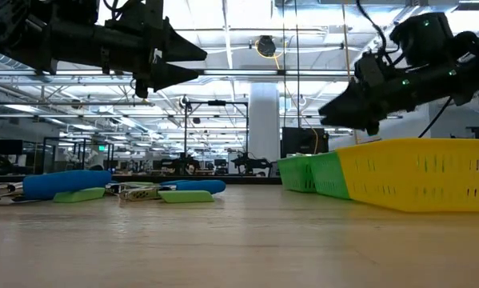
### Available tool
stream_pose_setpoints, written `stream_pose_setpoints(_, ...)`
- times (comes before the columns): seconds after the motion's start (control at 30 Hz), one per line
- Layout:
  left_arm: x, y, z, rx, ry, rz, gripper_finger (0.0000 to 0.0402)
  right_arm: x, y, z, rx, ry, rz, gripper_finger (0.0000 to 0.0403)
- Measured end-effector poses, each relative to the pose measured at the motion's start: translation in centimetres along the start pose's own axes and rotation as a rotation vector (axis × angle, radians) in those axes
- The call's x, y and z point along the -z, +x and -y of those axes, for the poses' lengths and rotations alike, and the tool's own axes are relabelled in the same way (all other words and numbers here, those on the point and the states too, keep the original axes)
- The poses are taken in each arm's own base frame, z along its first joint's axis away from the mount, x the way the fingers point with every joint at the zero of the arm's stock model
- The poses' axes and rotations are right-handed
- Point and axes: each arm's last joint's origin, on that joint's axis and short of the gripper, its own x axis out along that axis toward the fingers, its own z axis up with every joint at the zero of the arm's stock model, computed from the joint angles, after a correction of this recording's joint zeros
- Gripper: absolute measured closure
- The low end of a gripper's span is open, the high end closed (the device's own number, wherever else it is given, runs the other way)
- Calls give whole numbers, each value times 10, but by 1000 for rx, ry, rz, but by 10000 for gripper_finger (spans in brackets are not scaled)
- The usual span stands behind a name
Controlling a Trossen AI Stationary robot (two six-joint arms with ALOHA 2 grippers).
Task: Pick & Place School Supplies
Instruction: Put the yellow crayon box into the top green bin
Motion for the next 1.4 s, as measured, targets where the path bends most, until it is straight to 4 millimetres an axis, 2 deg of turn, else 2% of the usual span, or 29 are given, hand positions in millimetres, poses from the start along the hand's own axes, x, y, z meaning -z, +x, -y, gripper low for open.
stream_pose_setpoints(0.2, 0, 0, 0, 0, 0, 0, 133, -9, -2, -13, -174, -94, 87, 232)
stream_pose_setpoints(0.33, 0, 0, 0, 0, 0, 0, 133, -6, -4, -21, -269, -127, 61, 232)
stream_pose_setpoints(0.47, 0, 0, 0, 0, 0, 0, 133, 3, 0, -17, -74, -147, -41, 232)
stream_pose_setpoints(0.63, 0, 0, 0, 0, 0, 1, 133, -7, 8, -14, 269, -211, -197, 232)
stream_pose_setpoints(0.8, 0, 0, 0, 0, 4, 1, 133, -12, 7, -8, 532, -173, -161, 232)
stream_pose_setpoints(1.07, 0, 0, 0, 0, 6, 1, 133, -3, 4, 2, 600, -106, -198, 232)
stream_pose_setpoints(1.4, 0, 0, 0, 0, 4, 1, 133, 3, 1, 4, 604, -117, -268, 232)
